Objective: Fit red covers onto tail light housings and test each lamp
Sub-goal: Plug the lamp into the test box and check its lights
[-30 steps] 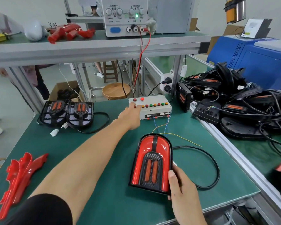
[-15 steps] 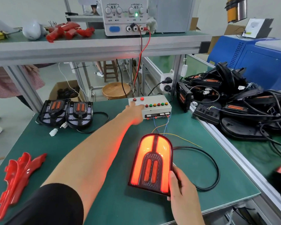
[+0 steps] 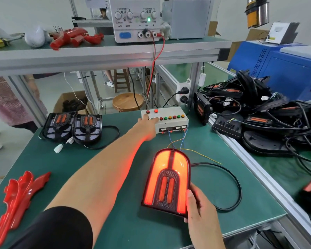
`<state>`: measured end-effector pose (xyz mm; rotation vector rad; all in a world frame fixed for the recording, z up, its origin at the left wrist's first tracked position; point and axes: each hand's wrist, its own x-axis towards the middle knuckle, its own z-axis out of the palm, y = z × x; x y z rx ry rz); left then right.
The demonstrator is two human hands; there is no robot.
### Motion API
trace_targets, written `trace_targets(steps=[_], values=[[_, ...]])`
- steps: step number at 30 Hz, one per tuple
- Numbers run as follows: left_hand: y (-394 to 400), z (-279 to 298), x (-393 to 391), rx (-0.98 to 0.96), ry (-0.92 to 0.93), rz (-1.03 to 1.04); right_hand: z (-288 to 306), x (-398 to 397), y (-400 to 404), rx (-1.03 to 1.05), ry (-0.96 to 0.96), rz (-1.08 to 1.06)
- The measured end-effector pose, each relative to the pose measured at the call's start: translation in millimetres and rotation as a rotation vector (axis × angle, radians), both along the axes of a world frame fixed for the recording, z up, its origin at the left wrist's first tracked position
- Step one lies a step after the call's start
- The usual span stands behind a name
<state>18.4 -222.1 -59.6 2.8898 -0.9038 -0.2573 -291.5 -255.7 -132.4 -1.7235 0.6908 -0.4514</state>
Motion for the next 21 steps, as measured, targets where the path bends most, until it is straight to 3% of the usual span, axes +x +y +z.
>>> trace_targets(steps=[4, 7, 10, 15, 21], values=[[-0.6, 0.6, 0.3, 0.046, -0.022, -0.003, 1.2, -0.8, 0.3, 0.029, 0.003, 0.017], [-5.5, 3.7, -1.2, 0.116, -0.158, -0.003, 2.3, -1.4, 0.5, 0.044, -0.005, 0.009], [-18.2, 3.8, -3.3, 0.035, -0.253, -0.065, 3.1, -1.5, 1.3, 0.049, -0.009, 0.0], [-47.3, -1.2, -6.1, 0.011, -0.164, -0.224, 3.6, -1.0, 0.1, 0.05, -0.005, -0.02], [-69.5, -8.0, -0.2, 0.055, -0.1, -0.212, 1.0, -1.1, 0.1, 0.031, 0.002, -0.034]])
